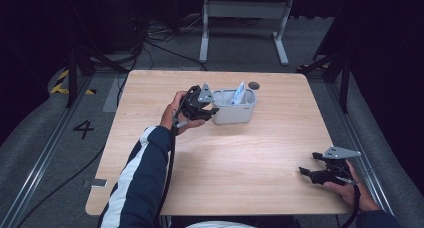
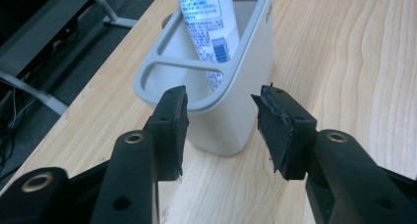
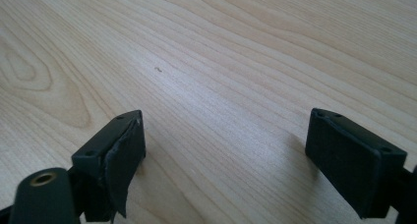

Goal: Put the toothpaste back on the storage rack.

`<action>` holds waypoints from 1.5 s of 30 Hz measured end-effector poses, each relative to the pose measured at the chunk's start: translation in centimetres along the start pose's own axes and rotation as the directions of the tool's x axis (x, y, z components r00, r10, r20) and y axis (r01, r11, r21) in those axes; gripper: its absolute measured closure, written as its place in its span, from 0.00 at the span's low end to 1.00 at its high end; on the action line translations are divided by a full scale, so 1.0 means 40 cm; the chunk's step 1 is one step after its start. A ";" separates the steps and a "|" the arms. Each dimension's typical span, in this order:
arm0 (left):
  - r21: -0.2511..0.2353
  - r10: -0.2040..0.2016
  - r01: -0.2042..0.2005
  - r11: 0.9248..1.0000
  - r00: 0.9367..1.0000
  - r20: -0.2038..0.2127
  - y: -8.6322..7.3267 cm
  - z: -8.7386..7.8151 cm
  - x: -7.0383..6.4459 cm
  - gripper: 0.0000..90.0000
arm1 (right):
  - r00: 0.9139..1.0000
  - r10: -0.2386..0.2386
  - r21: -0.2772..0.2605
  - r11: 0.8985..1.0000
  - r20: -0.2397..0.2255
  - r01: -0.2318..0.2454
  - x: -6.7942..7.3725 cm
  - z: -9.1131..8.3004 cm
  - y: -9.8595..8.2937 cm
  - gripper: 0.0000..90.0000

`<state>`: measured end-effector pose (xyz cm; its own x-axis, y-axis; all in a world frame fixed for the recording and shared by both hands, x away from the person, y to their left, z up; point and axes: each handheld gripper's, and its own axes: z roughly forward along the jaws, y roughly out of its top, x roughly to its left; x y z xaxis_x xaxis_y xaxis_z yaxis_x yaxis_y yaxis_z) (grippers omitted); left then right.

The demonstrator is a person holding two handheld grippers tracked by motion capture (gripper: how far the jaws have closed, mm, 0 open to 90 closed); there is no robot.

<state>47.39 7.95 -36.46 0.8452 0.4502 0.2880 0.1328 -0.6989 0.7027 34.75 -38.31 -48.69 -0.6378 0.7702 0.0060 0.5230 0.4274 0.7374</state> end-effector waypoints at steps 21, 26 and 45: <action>0.111 0.068 -0.063 0.992 0.997 -0.043 -0.080 -0.065 -0.033 0.50 | 1.000 0.001 0.000 1.000 0.001 -0.001 0.000 0.000 0.000 0.17; 0.121 0.065 -0.060 0.991 0.997 -0.042 -0.100 -0.079 -0.042 0.49 | 1.000 0.001 0.000 1.000 0.001 -0.001 0.000 0.000 0.000 0.17; 0.187 0.042 -0.032 0.982 0.998 -0.049 -0.205 -0.129 -0.065 0.42 | 1.000 0.002 0.000 1.000 0.001 -0.002 0.000 0.000 0.000 0.17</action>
<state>41.45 15.38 -39.60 0.8236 0.4475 0.3485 0.2004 -0.8044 0.5592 34.73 -38.31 -48.69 -0.6362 0.7715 0.0062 0.5242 0.4263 0.7372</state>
